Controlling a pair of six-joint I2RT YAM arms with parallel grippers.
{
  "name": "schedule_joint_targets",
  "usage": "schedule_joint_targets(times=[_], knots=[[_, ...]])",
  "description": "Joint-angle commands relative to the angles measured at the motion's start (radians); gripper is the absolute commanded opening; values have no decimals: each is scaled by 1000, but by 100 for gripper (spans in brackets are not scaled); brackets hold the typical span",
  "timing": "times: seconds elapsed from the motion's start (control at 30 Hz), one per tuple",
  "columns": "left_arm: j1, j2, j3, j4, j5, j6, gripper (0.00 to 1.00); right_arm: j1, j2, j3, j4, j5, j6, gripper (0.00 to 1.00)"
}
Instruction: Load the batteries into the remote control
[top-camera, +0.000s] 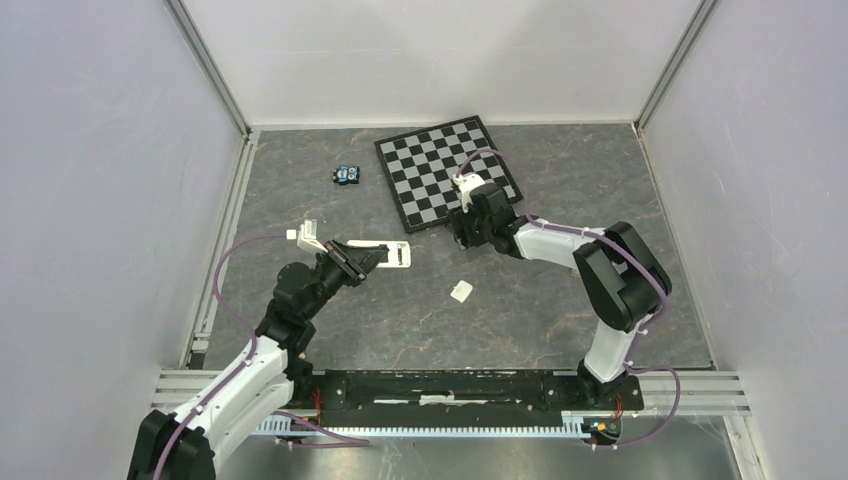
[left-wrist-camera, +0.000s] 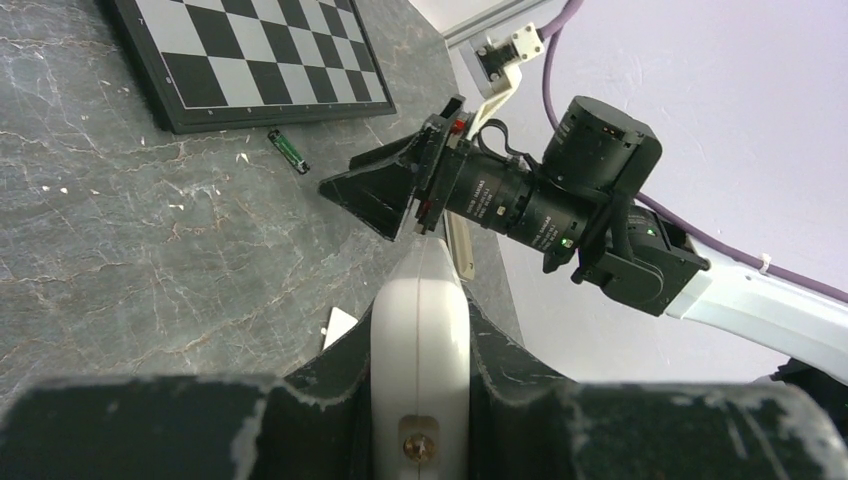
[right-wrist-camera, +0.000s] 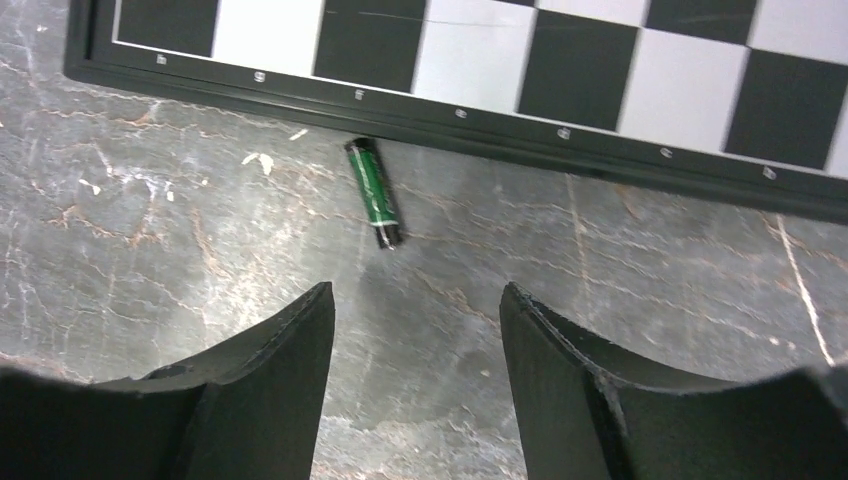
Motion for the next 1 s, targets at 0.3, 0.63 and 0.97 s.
schedule_joint_targets(times=[0.3,0.63,0.97], knots=[[9,-19,30,28,2,30,2,42,161,136,14,-9,-116,50],[9,-2,22,63,-29,35,2,74,173,133,-4,63,-150,10],[10,68,-22,112,-40,17,2,73,-36,7,-4,-78,36,3]])
